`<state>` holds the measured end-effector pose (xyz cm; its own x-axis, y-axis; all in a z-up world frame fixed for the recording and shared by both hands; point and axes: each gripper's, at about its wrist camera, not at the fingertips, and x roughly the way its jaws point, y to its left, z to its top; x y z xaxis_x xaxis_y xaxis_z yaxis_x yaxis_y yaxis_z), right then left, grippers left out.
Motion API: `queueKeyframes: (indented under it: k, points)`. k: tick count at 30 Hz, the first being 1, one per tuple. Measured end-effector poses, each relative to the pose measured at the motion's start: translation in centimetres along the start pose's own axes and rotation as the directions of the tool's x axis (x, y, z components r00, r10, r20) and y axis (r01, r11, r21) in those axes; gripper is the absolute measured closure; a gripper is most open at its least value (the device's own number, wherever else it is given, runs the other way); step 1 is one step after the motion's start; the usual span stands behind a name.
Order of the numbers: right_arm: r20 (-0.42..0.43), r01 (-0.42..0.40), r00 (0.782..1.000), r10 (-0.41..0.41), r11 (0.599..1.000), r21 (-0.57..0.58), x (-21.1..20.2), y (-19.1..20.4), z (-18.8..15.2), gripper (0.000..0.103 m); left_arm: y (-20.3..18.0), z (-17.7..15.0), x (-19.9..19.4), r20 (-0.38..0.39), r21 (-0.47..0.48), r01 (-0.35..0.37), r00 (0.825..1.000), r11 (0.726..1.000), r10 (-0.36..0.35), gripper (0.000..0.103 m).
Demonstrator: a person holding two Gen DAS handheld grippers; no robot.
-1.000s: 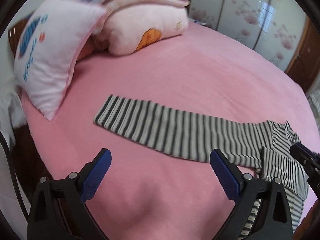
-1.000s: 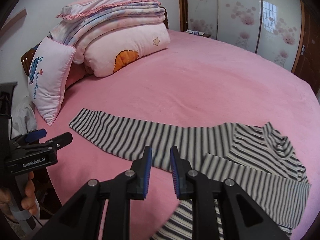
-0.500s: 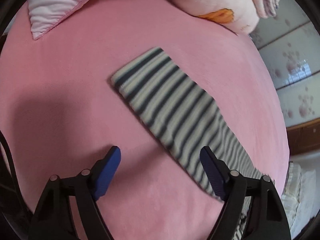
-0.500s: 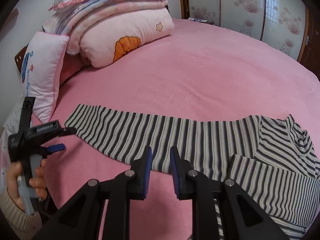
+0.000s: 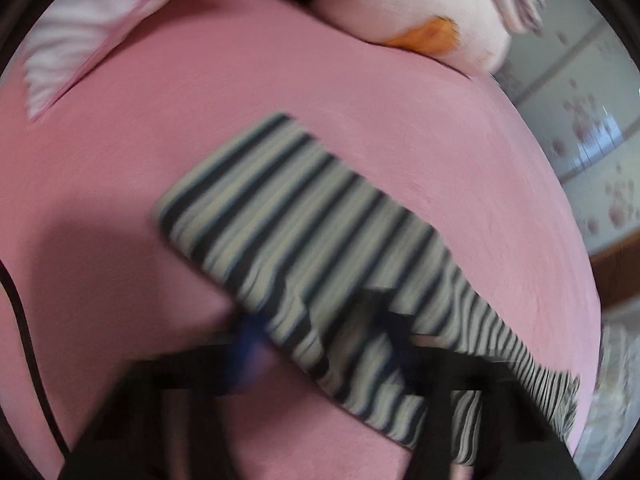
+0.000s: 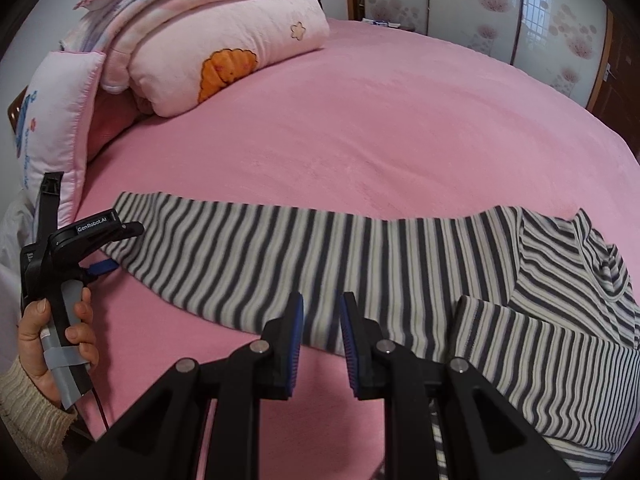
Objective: Fold small clothes
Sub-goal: 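Grasp the outstretched sleeve cuff with the left tool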
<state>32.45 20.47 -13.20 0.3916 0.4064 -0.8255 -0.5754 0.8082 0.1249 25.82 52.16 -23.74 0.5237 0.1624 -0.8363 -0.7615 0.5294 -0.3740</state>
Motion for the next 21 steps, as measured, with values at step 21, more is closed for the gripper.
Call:
queueKeyframes:
  k: [21]
  points:
    - [0.009, 0.059, 0.998, -0.059, 0.998, 0.017, 0.0, -0.9, 0.1, 0.084, -9.1, -3.0, -6.6, 0.18, 0.314, -0.108, 0.982, 0.943, 0.052, 0.098]
